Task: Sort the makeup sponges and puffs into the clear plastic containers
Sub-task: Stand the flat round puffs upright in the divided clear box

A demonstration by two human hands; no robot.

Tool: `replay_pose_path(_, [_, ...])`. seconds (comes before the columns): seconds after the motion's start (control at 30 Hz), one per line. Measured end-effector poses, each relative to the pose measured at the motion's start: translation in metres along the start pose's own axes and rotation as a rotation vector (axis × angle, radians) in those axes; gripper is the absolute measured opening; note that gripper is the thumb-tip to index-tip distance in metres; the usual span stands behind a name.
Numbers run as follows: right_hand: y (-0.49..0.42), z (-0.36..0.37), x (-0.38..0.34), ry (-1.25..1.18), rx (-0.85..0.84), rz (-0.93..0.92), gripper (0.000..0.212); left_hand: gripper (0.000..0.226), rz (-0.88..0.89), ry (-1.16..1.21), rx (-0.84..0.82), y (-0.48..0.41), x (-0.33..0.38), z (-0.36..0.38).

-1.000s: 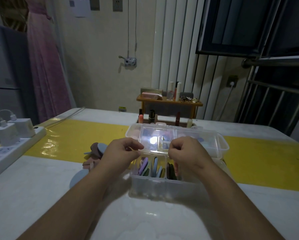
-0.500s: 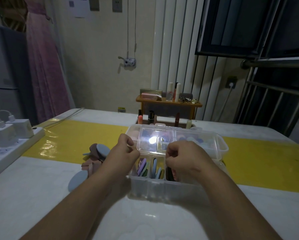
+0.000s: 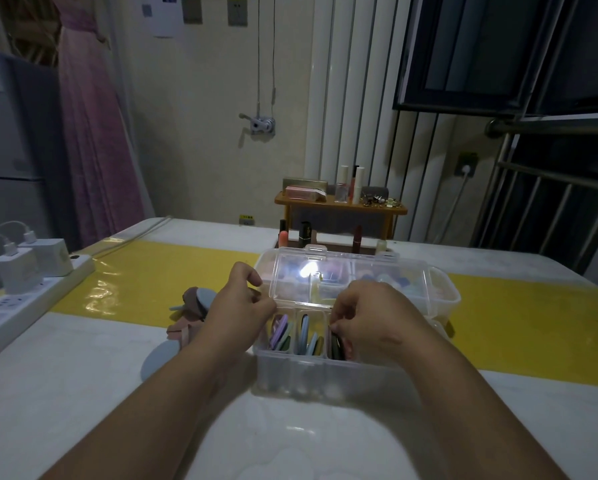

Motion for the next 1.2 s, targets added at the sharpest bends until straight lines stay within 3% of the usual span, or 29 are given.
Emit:
replay_pose_path(0.27, [-0.001, -0.003, -0.001, -0.123, 0.090, -0.053, 0.013, 0.012, 0.093, -0.141, 0.123, -0.004, 0.004, -0.017])
replay_pose_path(0.4, [-0.003, -0.002, -0.002, -0.156, 0.116, -0.075, 0.018, 0.005, 0.184, -0.431, 0.286, -0.007, 0.008, -0.032])
replay_pose_path(0.47, [-0.003, 0.000, -0.002, -0.163, 0.117, -0.076, 0.017, 0.013, 0.205, -0.584, 0.338, -0.010, 0.007, -0.035])
replay_pose_path(0.63, [-0.004, 0.002, -0.002, -0.179, 0.123, -0.081, 0.016, 0.026, 0.081, -0.937, 0.381, -0.019, -0.009, -0.043])
replay_pose_path(0.83, [-0.003, 0.002, -0.002, -0.186, 0.124, -0.084, 0.016, 0.025, -0.008, -0.998, 0.351, -0.027, -0.032, -0.047])
replay_pose_path(1.07, [-0.004, 0.003, -0.001, -0.196, 0.123, -0.080, 0.015, 0.015, 0.010, -0.852, 0.370, -0.031, -0.032, -0.052])
replay_pose_path(1.2, [-0.004, 0.003, -0.001, -0.198, 0.122, -0.085, 0.015, 0.017, 0.041, -0.987, 0.445, -0.025, -0.021, -0.055])
Point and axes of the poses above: each hand's wrist, its own y-axis away from the middle knuckle, its own z-axis out of the palm, x = y × z, the point moved 9 cm from there along -y, towards the middle knuckle, and after that the axes turned 8 degrees about -z, right-handed, at the moved point
